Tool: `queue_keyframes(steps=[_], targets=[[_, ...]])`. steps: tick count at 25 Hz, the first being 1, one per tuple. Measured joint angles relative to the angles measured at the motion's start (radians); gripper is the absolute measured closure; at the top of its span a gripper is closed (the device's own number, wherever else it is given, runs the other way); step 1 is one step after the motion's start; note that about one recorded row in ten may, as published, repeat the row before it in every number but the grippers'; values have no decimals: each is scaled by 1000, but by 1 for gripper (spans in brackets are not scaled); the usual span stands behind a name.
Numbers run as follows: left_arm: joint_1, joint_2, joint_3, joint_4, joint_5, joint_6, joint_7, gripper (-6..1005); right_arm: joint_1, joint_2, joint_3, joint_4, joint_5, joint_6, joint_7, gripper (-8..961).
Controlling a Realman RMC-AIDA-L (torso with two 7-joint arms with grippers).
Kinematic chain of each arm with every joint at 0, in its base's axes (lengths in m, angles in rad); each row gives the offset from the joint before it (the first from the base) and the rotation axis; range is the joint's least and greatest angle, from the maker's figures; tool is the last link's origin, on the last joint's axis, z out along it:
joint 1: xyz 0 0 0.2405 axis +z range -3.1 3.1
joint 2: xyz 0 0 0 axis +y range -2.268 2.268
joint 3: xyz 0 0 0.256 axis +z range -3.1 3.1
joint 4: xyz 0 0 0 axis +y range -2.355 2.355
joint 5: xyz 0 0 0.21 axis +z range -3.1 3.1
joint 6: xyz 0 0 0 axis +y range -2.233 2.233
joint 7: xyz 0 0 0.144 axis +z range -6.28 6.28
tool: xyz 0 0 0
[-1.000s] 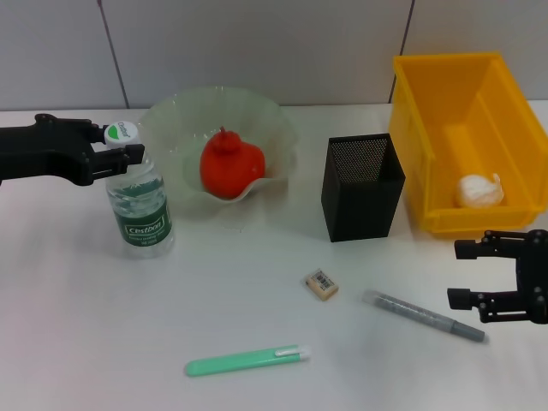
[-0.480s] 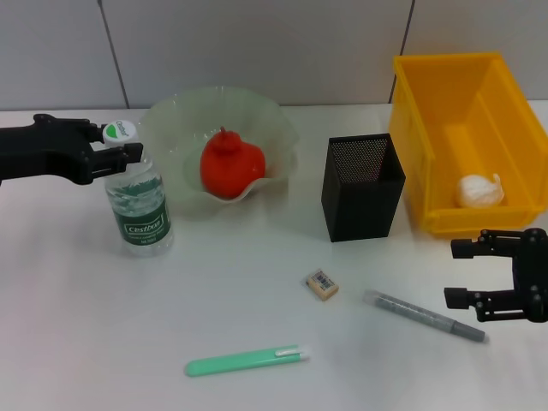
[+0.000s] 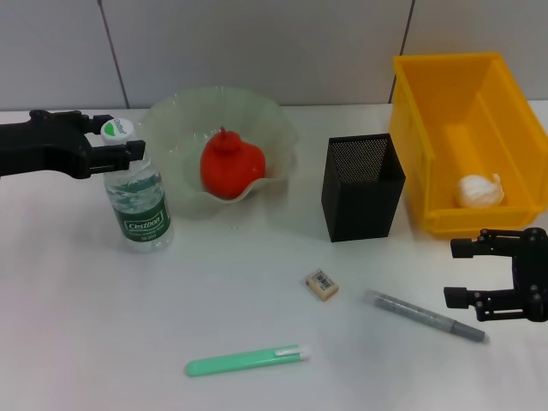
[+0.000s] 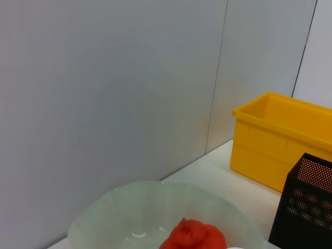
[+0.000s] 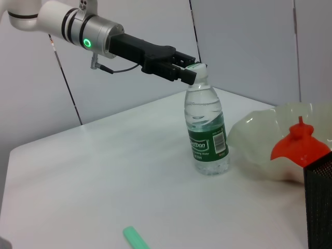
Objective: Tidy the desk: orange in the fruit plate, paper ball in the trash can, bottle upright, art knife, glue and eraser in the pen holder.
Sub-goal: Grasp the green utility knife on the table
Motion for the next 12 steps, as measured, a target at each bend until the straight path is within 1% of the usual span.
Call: queue_keyframes(steps=[3,10,12], targets=[[1,0,0,0,1,0,0,345,0,0,0,0,0,0,1,168],[2,0,-5,10,2,-1,1,220,0,0,0,0,0,0,2,168],[0,-2,-43,18,-31,-1,-4,184,0,0,0,0,0,0,2,168]])
